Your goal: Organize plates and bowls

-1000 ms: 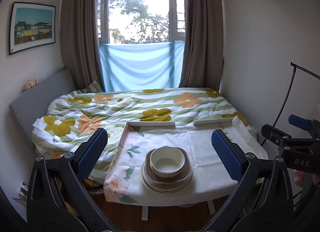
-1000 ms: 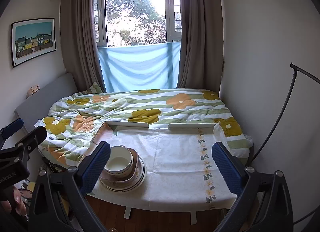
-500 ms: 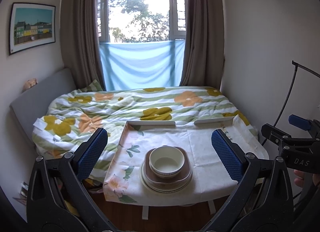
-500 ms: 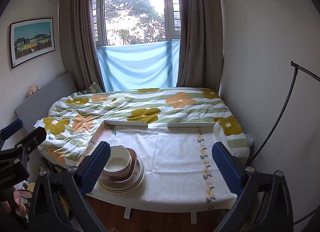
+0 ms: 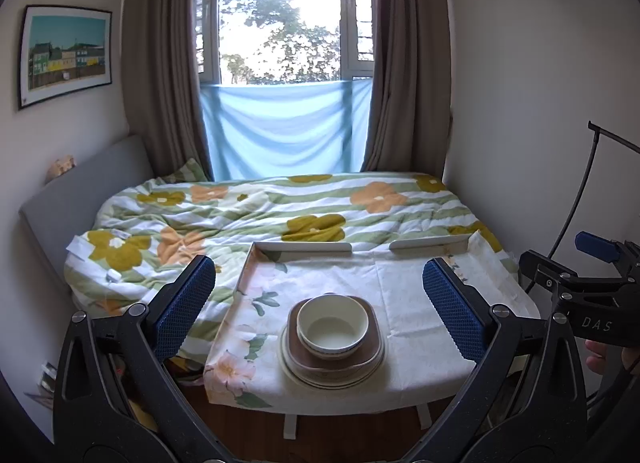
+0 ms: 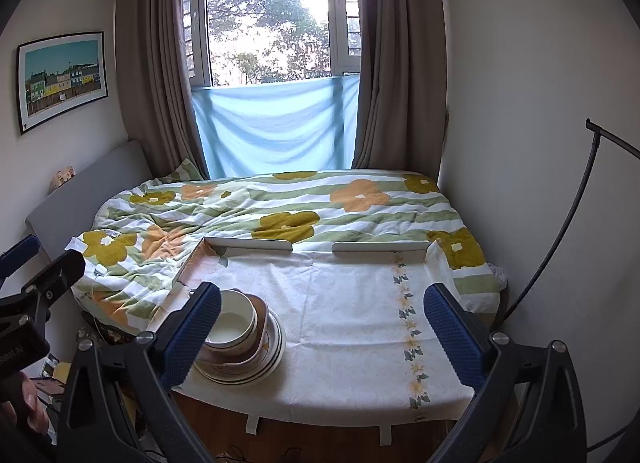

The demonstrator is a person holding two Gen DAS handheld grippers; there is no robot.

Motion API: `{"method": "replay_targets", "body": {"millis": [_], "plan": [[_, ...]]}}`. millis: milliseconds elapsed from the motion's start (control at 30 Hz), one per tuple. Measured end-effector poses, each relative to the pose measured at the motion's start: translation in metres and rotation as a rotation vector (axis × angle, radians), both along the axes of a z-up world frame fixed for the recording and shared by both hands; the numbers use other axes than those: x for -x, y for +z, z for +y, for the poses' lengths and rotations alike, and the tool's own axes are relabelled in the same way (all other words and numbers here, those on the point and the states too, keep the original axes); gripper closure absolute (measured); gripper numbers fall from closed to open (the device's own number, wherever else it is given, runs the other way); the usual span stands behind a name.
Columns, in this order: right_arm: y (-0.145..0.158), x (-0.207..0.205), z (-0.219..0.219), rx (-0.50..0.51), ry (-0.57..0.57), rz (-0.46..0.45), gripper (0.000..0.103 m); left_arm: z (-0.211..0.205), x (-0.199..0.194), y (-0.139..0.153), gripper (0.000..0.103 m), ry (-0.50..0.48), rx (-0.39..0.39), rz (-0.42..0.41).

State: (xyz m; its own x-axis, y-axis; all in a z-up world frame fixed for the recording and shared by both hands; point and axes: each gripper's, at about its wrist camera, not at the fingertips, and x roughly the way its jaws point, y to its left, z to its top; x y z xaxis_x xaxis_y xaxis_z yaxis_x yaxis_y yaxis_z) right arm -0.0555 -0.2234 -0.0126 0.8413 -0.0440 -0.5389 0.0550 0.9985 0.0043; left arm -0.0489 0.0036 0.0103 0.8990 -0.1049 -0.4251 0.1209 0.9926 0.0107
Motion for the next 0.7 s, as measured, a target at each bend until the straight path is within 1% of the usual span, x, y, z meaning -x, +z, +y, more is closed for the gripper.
{"method": "replay_targets", "body": {"millis": [233,467,700], "plan": [[-0.004,-0.008,-0.004,-0.001,0.006,0.006,0.002,-0.002,-0.005,-0.001,0.000,0.001,-0.007,-0.002],[-0.005,-0.010,-0.007,-0.005,0.017,0.007,0.002,-0.004,-0.003,0.002,0.000,0.049,-0.027,-0.036],[-0.007,-0.011,-0.009,-0.009,0.019,0.016,0.002,-0.012,-0.001,0.002,0.000,0.050,-0.038,-0.052]]}}
